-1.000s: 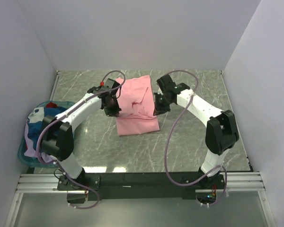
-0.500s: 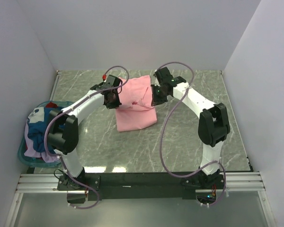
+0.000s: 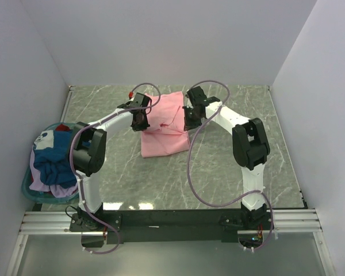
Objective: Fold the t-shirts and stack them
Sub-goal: Fold the tshirt
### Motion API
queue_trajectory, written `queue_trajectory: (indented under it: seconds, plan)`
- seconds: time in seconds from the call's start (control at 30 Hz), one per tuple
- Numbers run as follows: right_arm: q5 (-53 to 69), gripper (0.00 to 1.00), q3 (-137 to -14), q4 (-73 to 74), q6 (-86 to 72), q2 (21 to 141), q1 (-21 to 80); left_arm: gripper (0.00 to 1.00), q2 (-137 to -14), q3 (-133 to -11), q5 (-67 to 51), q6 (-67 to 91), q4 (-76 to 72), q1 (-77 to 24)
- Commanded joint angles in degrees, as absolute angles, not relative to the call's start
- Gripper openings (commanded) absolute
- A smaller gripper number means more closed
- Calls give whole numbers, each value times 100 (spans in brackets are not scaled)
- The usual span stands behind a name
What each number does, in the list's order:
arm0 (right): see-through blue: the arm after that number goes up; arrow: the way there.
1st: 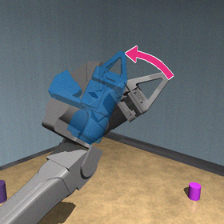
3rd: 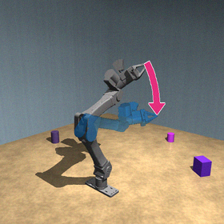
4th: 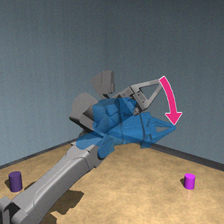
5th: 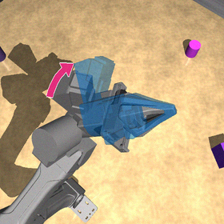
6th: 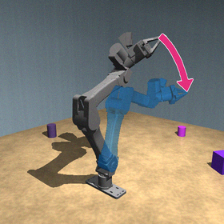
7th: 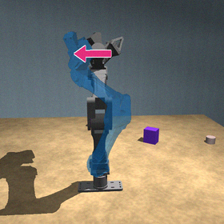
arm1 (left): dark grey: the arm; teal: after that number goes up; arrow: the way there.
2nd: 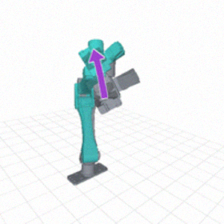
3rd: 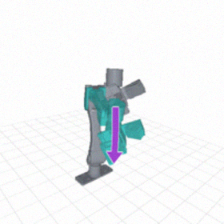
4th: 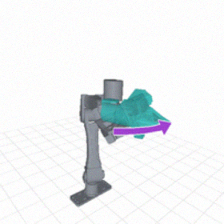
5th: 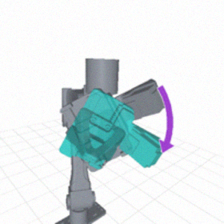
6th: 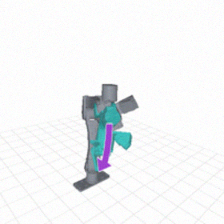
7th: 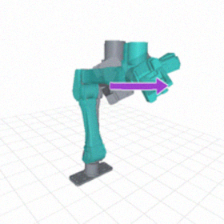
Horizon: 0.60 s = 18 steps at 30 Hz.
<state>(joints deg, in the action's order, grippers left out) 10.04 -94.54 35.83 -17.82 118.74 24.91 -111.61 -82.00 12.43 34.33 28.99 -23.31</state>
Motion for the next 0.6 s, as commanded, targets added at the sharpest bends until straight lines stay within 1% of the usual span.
queue_trajectory:
  seconds: [0.0, 0.13, 0.2, 0.37, 0.57]
  plan:
    - [870, 0, -9519, 3112, -1609, 11892, 2426, 1, -11171, -8411, 1468, 3322, 2453, -2285]
    - [782, 5, -9431, 2997, -1565, 11900, 2408, 2, -11285, -8394, 1512, 3340, 2373, -2285]
    - [747, 6, -9405, 2945, -1529, 11831, 2417, 2, -11294, -8350, 1529, 3357, 2347, -2285]
    - [703, 1, -9238, 2778, -1424, 11619, 2408, 1, -11092, -8174, 1582, 3410, 2163, -2285]
    - [791, 0, -8860, 2506, -1318, 10979, 2408, 1, -10583, -7831, 1591, 3437, 1943, -2285]
